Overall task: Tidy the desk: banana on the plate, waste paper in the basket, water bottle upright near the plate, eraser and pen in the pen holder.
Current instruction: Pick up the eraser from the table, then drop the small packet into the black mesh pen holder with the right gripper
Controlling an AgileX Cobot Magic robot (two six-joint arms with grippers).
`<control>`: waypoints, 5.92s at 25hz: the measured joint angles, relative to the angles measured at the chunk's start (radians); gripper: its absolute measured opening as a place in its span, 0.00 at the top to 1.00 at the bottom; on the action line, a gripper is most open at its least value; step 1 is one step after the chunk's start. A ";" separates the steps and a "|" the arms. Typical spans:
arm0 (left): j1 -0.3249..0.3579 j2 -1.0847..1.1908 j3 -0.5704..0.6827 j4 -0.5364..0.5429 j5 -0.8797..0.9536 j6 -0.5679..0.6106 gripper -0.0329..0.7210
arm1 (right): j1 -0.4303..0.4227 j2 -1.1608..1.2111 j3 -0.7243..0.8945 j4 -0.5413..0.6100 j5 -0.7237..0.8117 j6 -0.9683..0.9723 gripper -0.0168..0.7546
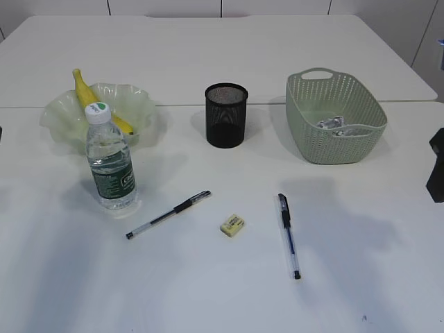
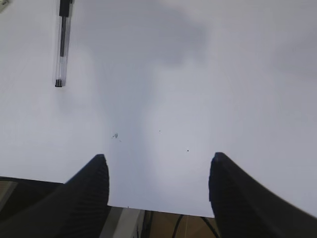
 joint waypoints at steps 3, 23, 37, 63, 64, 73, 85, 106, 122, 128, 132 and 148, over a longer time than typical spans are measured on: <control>0.000 0.003 -0.041 -0.080 0.136 0.104 0.28 | 0.000 0.000 0.000 -0.001 -0.002 -0.006 0.36; 0.000 0.170 -0.045 -0.355 0.377 0.168 0.28 | 0.000 0.000 -0.047 0.075 -0.002 -0.054 0.36; 0.000 0.047 -0.045 -0.268 0.513 0.113 0.28 | 0.273 0.189 -0.260 -0.012 -0.017 -0.016 0.36; 0.000 -0.008 -0.045 -0.253 0.563 0.116 0.30 | 0.473 0.849 -0.640 -0.080 0.000 -0.010 0.36; 0.000 -0.008 -0.045 -0.253 0.563 0.116 0.30 | 0.473 0.857 -0.640 -0.080 0.000 -0.010 0.36; 0.000 -0.008 -0.045 -0.253 0.563 0.116 0.32 | 0.473 0.895 -0.640 -0.063 -0.012 -0.012 0.36; 0.000 -0.008 -0.045 -0.253 0.563 0.116 0.32 | 0.473 0.960 -0.645 -0.058 -0.042 -0.012 0.36; 0.000 -0.008 -0.045 -0.253 0.564 0.116 0.34 | 0.473 0.979 -0.651 -0.056 -0.092 -0.012 0.42; 0.000 -0.008 -0.045 -0.253 0.568 0.116 0.36 | 0.473 0.987 -0.679 -0.057 -0.062 -0.012 0.68; 0.000 -0.008 -0.045 -0.253 0.570 0.116 0.36 | 0.473 0.995 -0.770 -0.051 -0.018 -0.011 0.68; 0.000 -0.008 -0.045 -0.253 0.585 0.116 0.36 | 0.473 0.995 -0.829 -0.042 -0.009 -0.007 0.68; 0.000 -0.008 -0.045 -0.259 0.593 0.116 0.36 | 0.391 0.995 -1.088 -0.117 0.004 0.106 0.69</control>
